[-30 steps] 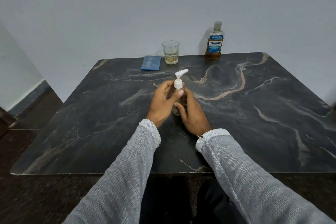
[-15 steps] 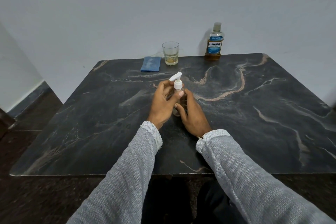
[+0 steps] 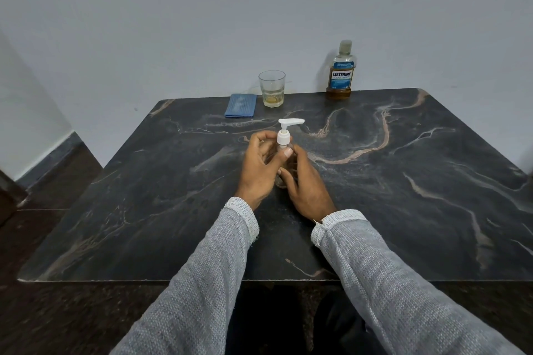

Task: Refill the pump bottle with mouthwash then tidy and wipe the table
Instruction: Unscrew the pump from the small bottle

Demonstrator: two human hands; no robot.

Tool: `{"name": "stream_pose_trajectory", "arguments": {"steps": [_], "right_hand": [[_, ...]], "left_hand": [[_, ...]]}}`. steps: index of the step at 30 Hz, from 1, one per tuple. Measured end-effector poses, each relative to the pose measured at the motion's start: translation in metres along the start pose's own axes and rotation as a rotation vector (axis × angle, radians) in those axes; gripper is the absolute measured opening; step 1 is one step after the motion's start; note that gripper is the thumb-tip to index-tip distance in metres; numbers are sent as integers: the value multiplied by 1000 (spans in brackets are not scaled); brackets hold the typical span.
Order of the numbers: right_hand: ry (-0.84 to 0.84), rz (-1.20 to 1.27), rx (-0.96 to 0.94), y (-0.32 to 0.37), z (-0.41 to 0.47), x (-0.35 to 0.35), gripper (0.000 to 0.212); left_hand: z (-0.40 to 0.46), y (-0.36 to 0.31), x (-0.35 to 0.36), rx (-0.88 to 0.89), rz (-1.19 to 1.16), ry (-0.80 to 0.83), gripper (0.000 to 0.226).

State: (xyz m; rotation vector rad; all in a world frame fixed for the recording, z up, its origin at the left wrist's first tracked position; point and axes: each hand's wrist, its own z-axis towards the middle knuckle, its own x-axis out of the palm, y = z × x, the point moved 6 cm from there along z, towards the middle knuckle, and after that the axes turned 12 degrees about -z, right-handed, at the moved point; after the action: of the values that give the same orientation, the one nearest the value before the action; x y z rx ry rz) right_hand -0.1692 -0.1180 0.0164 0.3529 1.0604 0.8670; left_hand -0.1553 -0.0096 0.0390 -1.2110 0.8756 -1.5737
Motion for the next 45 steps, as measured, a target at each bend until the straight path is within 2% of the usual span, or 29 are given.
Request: {"name": "stream_pose_trajectory", "arguments": {"steps": [2, 5, 11, 15, 19, 24, 27, 31, 38, 45], "right_hand": [[-2, 0, -3, 0, 0, 0, 51], [-2, 0, -1, 0, 0, 0, 52], [-1, 1, -8, 0, 0, 0, 50], [6, -1, -10, 1, 0, -1, 51], [18, 0, -9, 2, 0, -1, 50], [8, 3, -6, 0, 1, -1, 49], [7, 14, -3, -1, 1, 0, 49], [8, 12, 7, -4, 2, 1, 49], [7, -25, 21, -8, 2, 4, 52], [-8, -8, 28, -10, 2, 5, 50]], "left_hand": [[0, 0, 1, -4, 22, 22, 45], [1, -1, 2, 10, 68, 33, 38], [0, 1, 0, 5, 9, -10, 36], [-1, 0, 4, 6, 32, 28, 46], [0, -1, 0, 2, 70, 51, 35], [3, 0, -5, -15, -6, -14, 20], [4, 1, -5, -16, -51, -43, 23], [4, 0, -2, 16, 51, -5, 34], [7, -9, -5, 47, 2, -95, 26], [13, -38, 4, 140, -55, -112, 25]]}}
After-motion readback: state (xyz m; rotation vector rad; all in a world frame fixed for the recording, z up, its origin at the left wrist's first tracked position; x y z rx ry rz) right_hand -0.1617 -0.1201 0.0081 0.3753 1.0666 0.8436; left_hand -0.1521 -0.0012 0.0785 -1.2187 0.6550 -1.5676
